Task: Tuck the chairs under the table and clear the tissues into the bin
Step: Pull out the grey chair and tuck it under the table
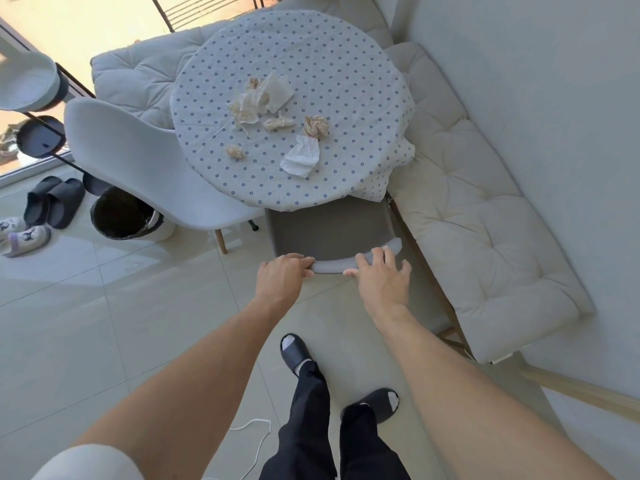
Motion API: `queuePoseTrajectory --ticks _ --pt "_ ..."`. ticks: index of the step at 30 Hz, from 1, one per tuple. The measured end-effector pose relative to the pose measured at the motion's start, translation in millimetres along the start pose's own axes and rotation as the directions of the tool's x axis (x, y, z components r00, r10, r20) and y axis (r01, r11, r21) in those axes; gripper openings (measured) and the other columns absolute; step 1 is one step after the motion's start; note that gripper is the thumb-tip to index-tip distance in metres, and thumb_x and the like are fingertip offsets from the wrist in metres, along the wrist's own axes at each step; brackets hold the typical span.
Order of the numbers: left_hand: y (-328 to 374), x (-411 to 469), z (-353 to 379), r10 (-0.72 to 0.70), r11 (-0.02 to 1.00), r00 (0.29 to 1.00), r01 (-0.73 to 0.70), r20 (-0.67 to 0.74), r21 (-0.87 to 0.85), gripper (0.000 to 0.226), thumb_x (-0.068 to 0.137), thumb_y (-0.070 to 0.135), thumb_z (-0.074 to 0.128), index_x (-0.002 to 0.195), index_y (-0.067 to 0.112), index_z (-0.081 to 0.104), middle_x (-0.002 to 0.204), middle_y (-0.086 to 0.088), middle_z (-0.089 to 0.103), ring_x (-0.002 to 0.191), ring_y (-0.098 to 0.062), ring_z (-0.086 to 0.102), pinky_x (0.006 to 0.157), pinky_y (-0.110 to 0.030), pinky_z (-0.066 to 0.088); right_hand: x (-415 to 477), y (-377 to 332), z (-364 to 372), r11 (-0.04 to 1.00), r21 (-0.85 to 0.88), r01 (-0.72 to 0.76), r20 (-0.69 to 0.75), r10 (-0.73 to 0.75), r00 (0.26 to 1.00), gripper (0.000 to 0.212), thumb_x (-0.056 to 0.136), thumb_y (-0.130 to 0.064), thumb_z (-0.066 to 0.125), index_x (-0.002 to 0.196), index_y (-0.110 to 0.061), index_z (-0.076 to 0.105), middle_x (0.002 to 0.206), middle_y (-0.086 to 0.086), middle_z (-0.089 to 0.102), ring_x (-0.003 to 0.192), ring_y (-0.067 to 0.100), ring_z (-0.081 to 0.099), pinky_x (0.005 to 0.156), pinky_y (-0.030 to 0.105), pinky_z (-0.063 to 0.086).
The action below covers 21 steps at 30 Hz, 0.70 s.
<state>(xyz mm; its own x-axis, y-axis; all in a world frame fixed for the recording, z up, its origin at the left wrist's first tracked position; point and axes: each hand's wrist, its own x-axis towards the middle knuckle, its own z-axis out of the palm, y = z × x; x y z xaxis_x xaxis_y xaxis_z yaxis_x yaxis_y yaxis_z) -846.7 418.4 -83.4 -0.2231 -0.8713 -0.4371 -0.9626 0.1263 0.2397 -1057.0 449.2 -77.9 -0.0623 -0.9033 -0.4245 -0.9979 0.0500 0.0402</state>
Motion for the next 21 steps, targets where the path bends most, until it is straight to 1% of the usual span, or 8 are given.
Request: queuePoseTrajectory --ticks 3,6,8,11,13,15,17,21 --pt "-5.0 2.1 -5.8 0.037 0.996 0.997 -0.032 0.064 -0.078 0.039 0.109 0.044 0.047 0.145 0.036 0.060 0.152 0.011 0.059 0.133 -0.022 0.061 0.096 -0.044 0.057 0.4 6.3 -5.0 0.998 -0.054 0.023 -0.026 -0.025 0.999 0.047 0.104 -0.057 0.035 0.136 -0.027 0.053 0.139 0.008 0.054 0.138 0.028 0.041 0.108 0.062 0.038" --pt "-11.1 3.8 -11.5 0.091 0.987 0.989 -0.074 0.117 -0.145 0.045 0.108 0.046 0.047 0.148 0.028 0.058 0.153 0.007 0.057 0.138 -0.022 0.057 0.105 -0.041 0.054 -1.6 7.8 -9.4 0.997 -0.079 0.016 -0.012 -0.017 1.000 0.048 0.103 -0.057 0.038 0.135 -0.026 0.054 0.140 0.007 0.055 0.139 0.028 0.042 0.110 0.064 0.038" --pt "-15.6 2.3 -15.8 0.124 0.981 0.978 -0.096 0.166 -0.167 0.047 0.109 0.044 0.045 0.148 0.022 0.057 0.152 0.002 0.058 0.137 -0.025 0.057 0.109 -0.040 0.051 -6.7 1.8 -13.4 0.998 -0.054 -0.016 0.018 0.017 1.000 0.050 0.103 -0.057 0.039 0.136 -0.024 0.056 0.143 0.007 0.054 0.141 0.026 0.041 0.111 0.063 0.036" --pt "-23.7 -3.9 -22.9 0.148 0.974 0.967 -0.105 0.207 -0.202 0.044 0.109 0.039 0.046 0.145 0.018 0.060 0.142 -0.005 0.063 0.129 -0.029 0.061 0.109 -0.041 0.049 -12.6 -9.1 -19.7 0.998 0.045 -0.050 0.041 0.048 0.998 0.047 0.107 -0.054 0.036 0.134 -0.023 0.059 0.143 0.003 0.055 0.139 0.024 0.043 0.112 0.059 0.036" --pt "-33.1 -9.7 -29.2 0.141 0.969 0.967 -0.091 0.211 -0.230 0.042 0.109 0.038 0.046 0.143 0.019 0.062 0.138 -0.006 0.065 0.128 -0.029 0.061 0.110 -0.041 0.048 -12.7 -15.7 -30.3 0.991 0.119 -0.059 0.052 0.054 0.997 0.047 0.108 -0.053 0.036 0.132 -0.022 0.061 0.137 0.003 0.060 0.132 0.024 0.050 0.106 0.052 0.043" --pt "-46.2 -16.1 -37.6 0.113 0.963 0.972 -0.056 0.207 -0.262 0.043 0.109 0.038 0.045 0.145 0.020 0.060 0.142 -0.006 0.064 0.133 -0.028 0.059 0.113 -0.040 0.046 -10.3 -23.3 -44.1 0.984 0.171 -0.051 0.054 0.042 0.998 0.047 0.108 -0.053 0.038 0.134 -0.021 0.060 0.134 0.004 0.061 0.127 0.026 0.053 0.097 0.048 0.047" --pt "-61.7 -22.1 -48.3 0.077 0.956 0.979 -0.019 0.191 -0.292 0.044 0.109 0.038 0.046 0.147 0.021 0.059 0.146 -0.004 0.064 0.137 -0.026 0.058 0.116 -0.041 0.045 -6.2 -32.6 -58.6 0.975 0.216 -0.048 0.051 0.038 0.998 0.048 0.107 -0.052 0.039 0.138 -0.021 0.059 0.136 0.005 0.060 0.128 0.027 0.052 0.096 0.047 0.048" --pt "-97.3 -33.6 -76.8 0.007 0.943 0.990 0.039 0.138 -0.331 0.044 0.108 0.037 0.047 0.147 0.021 0.060 0.146 -0.001 0.065 0.138 -0.023 0.057 0.118 -0.039 0.044 6.2 -56.6 -86.5 0.961 0.272 -0.039 0.043 0.029 0.999 0.050 0.106 -0.053 0.040 0.141 -0.021 0.056 0.137 0.007 0.060 0.129 0.029 0.051 0.096 0.049 0.051"
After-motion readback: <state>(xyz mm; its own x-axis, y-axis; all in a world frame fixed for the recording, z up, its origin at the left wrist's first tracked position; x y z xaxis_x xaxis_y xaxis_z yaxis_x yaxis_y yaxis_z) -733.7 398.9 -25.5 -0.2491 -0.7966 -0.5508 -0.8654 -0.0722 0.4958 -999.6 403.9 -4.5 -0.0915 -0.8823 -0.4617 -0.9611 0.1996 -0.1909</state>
